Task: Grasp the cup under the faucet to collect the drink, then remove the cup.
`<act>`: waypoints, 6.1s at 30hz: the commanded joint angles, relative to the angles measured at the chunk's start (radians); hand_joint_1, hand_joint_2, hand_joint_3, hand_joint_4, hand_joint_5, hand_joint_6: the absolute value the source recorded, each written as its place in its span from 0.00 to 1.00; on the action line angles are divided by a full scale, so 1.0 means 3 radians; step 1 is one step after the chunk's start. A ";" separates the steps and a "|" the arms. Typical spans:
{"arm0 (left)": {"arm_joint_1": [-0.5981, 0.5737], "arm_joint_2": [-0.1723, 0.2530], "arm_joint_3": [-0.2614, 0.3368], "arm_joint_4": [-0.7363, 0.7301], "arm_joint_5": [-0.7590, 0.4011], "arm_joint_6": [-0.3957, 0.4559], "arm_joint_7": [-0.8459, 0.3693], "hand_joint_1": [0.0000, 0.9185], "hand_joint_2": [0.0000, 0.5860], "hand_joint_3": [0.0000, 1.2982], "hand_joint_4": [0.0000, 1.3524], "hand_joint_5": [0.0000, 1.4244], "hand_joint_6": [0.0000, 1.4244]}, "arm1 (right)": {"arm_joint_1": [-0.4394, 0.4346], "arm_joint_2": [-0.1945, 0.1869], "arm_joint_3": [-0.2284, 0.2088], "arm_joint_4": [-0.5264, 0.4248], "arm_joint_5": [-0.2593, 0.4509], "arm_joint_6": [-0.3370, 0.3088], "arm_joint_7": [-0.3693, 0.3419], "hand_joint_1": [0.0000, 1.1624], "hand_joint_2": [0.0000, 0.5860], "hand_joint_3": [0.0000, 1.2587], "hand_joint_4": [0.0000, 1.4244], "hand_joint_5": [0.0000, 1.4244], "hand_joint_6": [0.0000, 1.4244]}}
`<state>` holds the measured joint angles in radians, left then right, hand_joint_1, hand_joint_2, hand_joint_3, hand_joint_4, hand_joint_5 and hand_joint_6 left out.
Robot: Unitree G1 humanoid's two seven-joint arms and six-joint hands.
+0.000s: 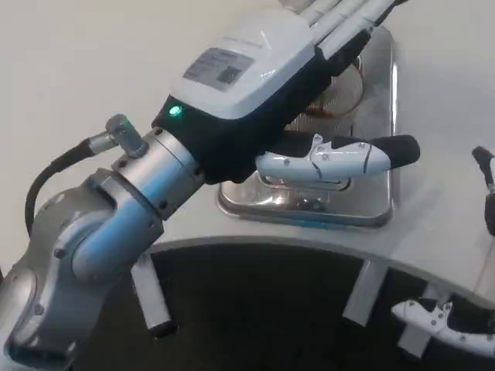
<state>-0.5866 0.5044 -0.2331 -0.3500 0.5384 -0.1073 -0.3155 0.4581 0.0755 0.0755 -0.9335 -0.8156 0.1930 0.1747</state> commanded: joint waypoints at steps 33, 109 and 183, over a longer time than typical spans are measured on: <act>0.0304 -0.0786 0.1154 0.0631 -0.1592 0.0070 0.0569 0.00 0.35 0.00 0.00 0.00 0.00 | -0.0840 -0.0037 0.0160 0.0588 0.0376 0.0509 -0.0373 0.87 0.16 0.00 0.00 0.00 0.06; 0.1357 -0.0273 0.0748 0.0528 0.0067 0.0046 0.0965 0.00 0.40 0.00 0.00 0.00 0.00 | -0.2656 -0.0252 0.0174 0.2483 0.1230 0.0304 -0.0924 0.81 0.38 0.00 0.00 0.00 0.04; 0.1425 -0.0252 0.0887 0.0489 0.0023 0.0116 0.0955 0.00 0.40 0.00 0.00 0.00 0.00 | -0.3069 -0.0049 0.0330 0.3335 0.1108 -0.0251 -0.1949 1.00 0.80 0.50 0.42 0.48 0.63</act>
<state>-0.1784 0.4206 0.0294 -0.1894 0.5512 -0.0788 -0.0241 -0.4807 0.0601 0.1647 0.1155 -0.4840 0.1259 -0.4235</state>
